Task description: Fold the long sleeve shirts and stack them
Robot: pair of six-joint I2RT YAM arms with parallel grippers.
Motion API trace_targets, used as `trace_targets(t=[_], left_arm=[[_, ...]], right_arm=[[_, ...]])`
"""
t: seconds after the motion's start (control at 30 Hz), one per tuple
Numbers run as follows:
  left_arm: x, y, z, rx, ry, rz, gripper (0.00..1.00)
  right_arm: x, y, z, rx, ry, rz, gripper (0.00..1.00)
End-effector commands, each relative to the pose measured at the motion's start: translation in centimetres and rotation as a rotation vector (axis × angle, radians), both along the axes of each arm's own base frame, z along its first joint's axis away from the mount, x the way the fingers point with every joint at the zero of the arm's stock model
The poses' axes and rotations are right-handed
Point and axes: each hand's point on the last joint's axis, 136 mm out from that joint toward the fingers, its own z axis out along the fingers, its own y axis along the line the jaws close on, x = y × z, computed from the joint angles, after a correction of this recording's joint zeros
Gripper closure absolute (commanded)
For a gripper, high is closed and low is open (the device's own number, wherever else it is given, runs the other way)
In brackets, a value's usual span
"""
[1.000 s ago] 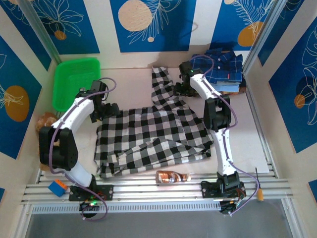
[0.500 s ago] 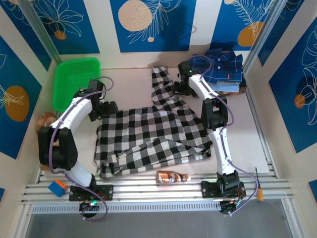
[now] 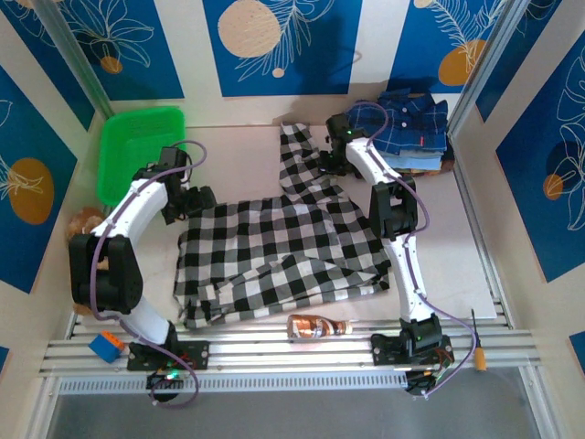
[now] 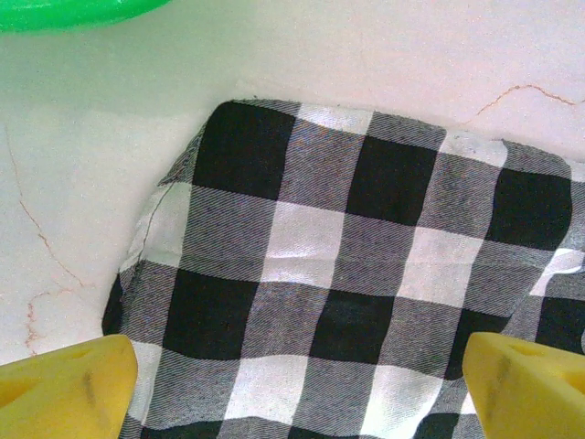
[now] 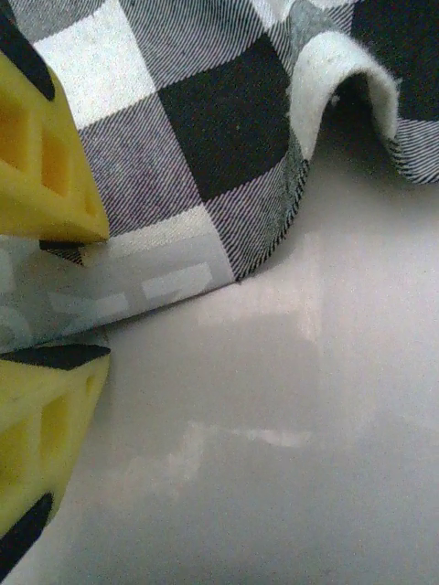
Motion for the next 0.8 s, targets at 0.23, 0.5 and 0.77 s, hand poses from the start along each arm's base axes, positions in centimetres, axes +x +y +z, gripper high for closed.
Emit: trace_targets(t=[0.23,0.5,0.77], left_arm=[[0.0,0.0,1.0,-0.023,-0.019,-0.036,0.08],[0.2,-0.1,0.1,-0.001,0.018,-0.063,0.1],[2.4,-1.8,-0.7,0.016,0.025,-0.101,0.11]], right_arm=[[-0.8,0.0,0.5,-0.055,0.02,-0.001,1.0],[0.2,-3.7,5.0,-0.163,-0.091,-0.03,1.0],[0.8,-6.6,6.9,-0.207,-0.133,-0.046,1.0]])
